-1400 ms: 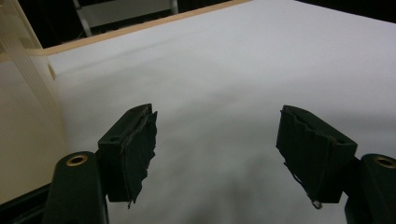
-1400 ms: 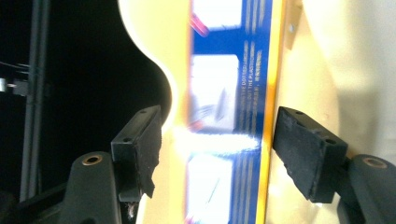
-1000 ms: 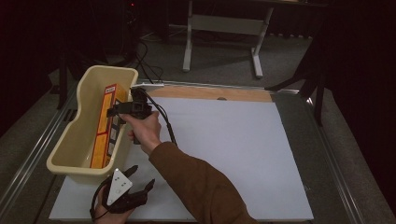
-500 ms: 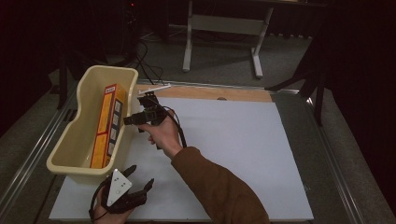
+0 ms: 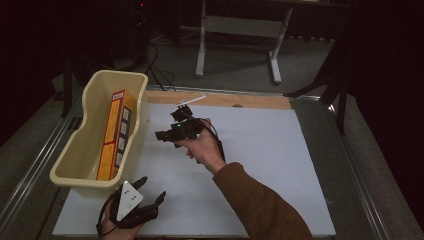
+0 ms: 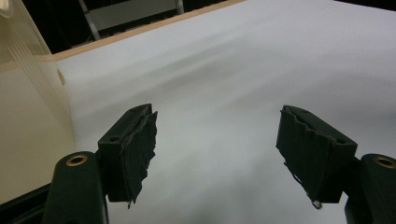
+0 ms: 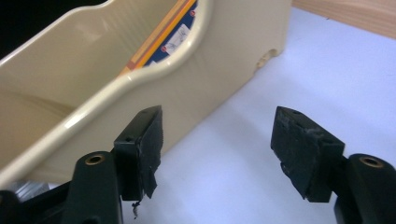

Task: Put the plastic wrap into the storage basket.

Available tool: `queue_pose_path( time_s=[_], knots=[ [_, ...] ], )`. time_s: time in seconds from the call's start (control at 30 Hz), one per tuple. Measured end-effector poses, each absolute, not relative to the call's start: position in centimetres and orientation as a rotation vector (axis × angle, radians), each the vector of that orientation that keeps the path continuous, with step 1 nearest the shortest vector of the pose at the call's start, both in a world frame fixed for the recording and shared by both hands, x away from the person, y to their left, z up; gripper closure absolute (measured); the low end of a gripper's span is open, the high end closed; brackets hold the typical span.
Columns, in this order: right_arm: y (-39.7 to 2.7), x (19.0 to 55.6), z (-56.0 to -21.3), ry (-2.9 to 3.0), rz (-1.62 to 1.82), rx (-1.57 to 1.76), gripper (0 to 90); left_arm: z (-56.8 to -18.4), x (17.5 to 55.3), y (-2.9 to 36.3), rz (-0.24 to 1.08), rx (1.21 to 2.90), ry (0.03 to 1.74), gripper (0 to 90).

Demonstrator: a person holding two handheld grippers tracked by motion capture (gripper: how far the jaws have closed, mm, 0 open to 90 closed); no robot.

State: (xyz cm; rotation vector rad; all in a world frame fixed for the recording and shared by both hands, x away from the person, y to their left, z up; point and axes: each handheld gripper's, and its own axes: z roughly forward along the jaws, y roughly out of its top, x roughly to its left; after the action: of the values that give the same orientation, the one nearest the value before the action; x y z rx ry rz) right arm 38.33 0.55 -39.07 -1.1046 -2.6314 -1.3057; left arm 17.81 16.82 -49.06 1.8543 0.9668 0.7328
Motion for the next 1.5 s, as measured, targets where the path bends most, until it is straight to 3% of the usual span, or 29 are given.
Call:
queue_pose_path(
  time_s=[0.63, 1.5],
  knots=[
    [-11.0, 34.9, -41.6, -2.918, -1.325, -0.966, 27.2, -49.1, 18.1, 16.6, 0.722, 1.86, 0.968, 28.1],
    [-22.9, 27.0, -46.7, -2.973, -1.552, -1.145, 25.8, -49.2, 18.3, 16.7, 0.712, 1.86, 0.976, 27.9]
  ],
)
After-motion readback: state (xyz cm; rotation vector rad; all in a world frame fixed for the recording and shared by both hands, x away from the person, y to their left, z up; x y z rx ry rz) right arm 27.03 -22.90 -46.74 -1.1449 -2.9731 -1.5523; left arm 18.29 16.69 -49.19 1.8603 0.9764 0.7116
